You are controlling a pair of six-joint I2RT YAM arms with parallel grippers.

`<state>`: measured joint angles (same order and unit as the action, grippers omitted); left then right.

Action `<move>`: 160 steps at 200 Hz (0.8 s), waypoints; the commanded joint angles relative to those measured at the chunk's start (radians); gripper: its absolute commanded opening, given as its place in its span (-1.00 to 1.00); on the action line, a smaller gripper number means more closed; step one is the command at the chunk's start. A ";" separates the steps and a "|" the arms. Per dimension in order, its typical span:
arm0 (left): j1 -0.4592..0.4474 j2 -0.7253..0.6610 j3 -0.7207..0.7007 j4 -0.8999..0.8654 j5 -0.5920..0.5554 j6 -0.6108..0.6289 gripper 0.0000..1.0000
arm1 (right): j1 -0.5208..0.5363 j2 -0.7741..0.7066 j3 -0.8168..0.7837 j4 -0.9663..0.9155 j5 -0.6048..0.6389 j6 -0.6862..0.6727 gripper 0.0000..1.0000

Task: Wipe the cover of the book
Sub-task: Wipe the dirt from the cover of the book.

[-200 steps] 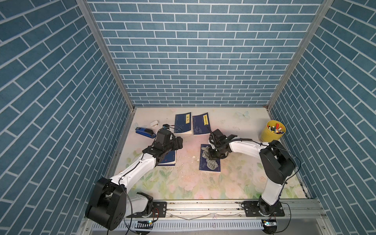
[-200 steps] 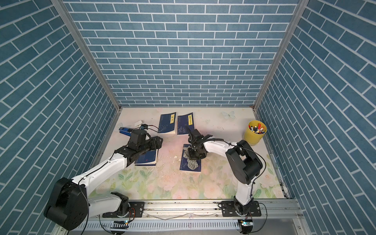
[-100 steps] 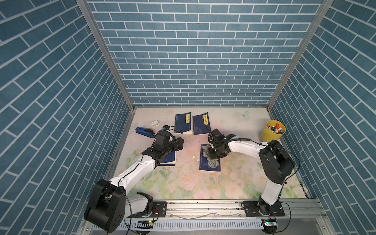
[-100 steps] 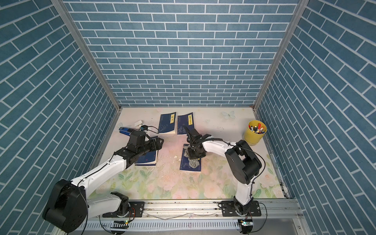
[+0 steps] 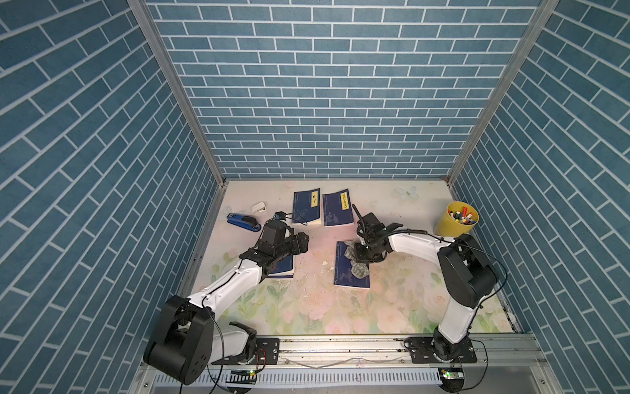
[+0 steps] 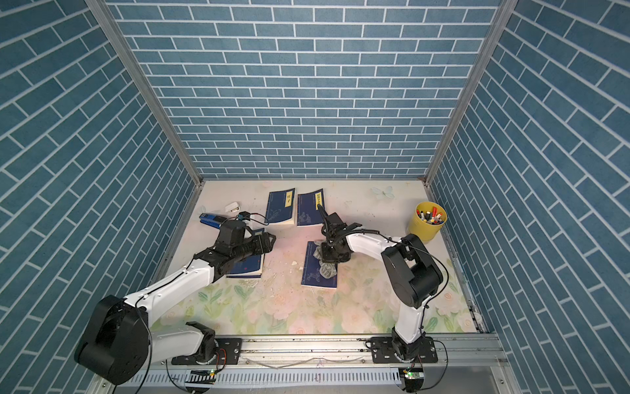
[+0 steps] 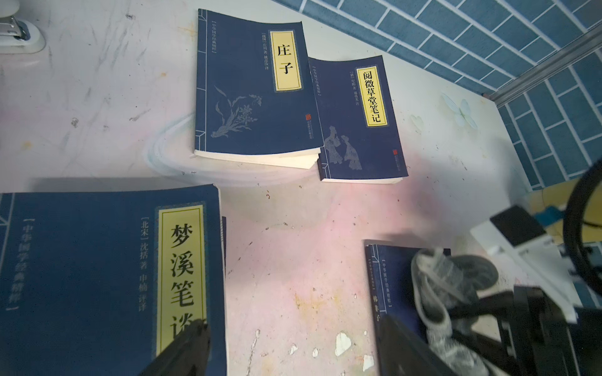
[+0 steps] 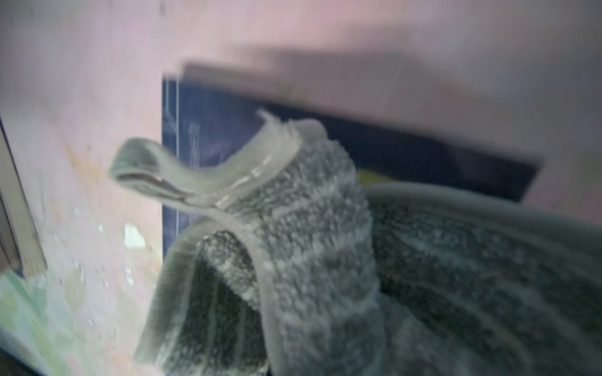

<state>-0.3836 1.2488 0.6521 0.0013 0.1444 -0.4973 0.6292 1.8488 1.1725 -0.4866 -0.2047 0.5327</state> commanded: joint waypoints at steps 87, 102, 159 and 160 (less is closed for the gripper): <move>0.005 0.061 0.076 -0.046 -0.011 0.045 0.72 | 0.187 -0.140 -0.323 -0.093 0.162 0.191 -1.00; 0.007 0.068 0.079 -0.041 -0.004 0.042 0.72 | 0.191 -0.164 -0.351 -0.083 0.162 0.208 -1.00; 0.006 0.066 0.065 -0.075 -0.048 0.050 0.72 | 0.019 -0.068 -0.235 -0.075 0.138 0.053 -1.00; 0.006 0.065 0.064 -0.076 -0.050 0.050 0.72 | 0.016 -0.067 -0.230 -0.074 0.138 0.050 -1.00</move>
<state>-0.3836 1.3193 0.7090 -0.0383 0.1314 -0.4694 0.7460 1.6646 0.9451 -0.4454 -0.1143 0.6449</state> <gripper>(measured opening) 0.860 0.105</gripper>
